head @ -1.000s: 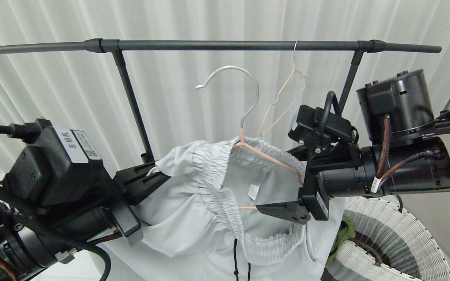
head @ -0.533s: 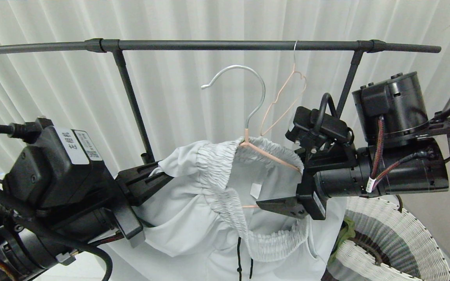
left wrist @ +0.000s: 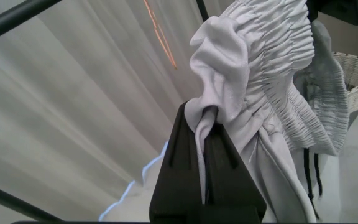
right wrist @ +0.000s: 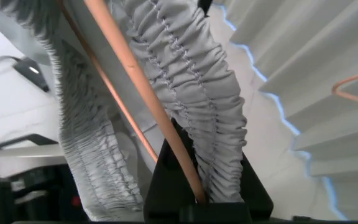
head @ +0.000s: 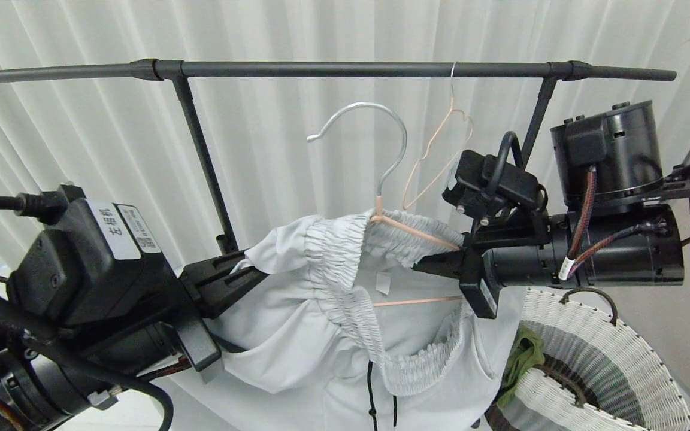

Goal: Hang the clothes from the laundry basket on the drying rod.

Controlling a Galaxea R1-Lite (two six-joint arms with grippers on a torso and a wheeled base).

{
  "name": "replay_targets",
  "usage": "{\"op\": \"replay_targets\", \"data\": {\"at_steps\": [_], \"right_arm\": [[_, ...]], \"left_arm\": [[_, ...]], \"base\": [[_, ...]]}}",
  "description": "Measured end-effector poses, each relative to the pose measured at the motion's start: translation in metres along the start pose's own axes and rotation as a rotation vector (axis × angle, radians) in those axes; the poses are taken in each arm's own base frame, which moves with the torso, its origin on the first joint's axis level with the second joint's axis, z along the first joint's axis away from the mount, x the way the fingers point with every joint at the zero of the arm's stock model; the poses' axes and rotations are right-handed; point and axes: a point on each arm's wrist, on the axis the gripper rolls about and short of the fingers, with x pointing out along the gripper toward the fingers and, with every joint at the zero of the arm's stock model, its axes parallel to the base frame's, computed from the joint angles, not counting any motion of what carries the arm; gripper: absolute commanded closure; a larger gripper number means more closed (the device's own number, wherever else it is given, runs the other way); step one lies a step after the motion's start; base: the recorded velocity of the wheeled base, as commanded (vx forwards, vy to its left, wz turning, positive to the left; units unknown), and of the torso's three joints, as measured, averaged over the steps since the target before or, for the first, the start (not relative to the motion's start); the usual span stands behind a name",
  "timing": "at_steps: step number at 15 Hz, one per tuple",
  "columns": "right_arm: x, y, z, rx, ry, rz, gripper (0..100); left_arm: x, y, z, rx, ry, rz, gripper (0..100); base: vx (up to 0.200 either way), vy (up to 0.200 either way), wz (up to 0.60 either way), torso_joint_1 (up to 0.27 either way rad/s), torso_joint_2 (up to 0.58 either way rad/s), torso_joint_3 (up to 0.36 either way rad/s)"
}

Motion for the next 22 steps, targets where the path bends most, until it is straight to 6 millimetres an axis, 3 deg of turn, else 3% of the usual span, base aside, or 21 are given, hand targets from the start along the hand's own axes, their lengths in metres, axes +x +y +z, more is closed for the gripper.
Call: {"op": "replay_targets", "data": {"at_steps": [4, 5, 11, 15, 18, 22], "right_arm": [[-0.003, -0.004, 0.004, -0.078, -0.04, -0.033, 100], [-0.004, -0.005, 0.005, -0.09, -0.043, -0.036, 100], [-0.021, -0.009, 0.008, -0.163, -0.051, -0.092, 100], [-0.037, -0.026, 0.003, -0.183, -0.035, -0.176, 100], [-0.05, -0.033, 0.003, -0.179, -0.03, -0.24, 100], [-0.062, -0.035, 0.005, -0.174, -0.034, -0.288, 100]], "left_arm": [[0.0, 0.0, 0.0, 0.004, 0.002, 0.004, 100], [0.0, -0.001, 0.001, 0.004, 0.002, 0.007, 0], [-0.003, -0.005, 0.006, 0.004, -0.009, 0.016, 0], [-0.014, -0.008, 0.004, 0.003, -0.012, 0.016, 0], [-0.027, -0.017, -0.012, -0.019, 0.054, 0.031, 0], [-0.048, -0.034, -0.046, -0.072, 0.204, 0.035, 0]], "base": [[0.0, 0.0, 0.0, 0.0, 0.0, 0.0], [0.0, 0.0, 0.0, 0.0, 0.0, 0.0], [0.0, 0.0, 0.0, 0.0, 0.0, 0.0], [0.0, 0.0, 0.0, 0.0, 0.0, 0.0], [0.0, 0.0, 0.0, 0.0, 0.0, 0.0], [0.0, 0.0, 0.0, 0.0, 0.0, 0.0]]}}
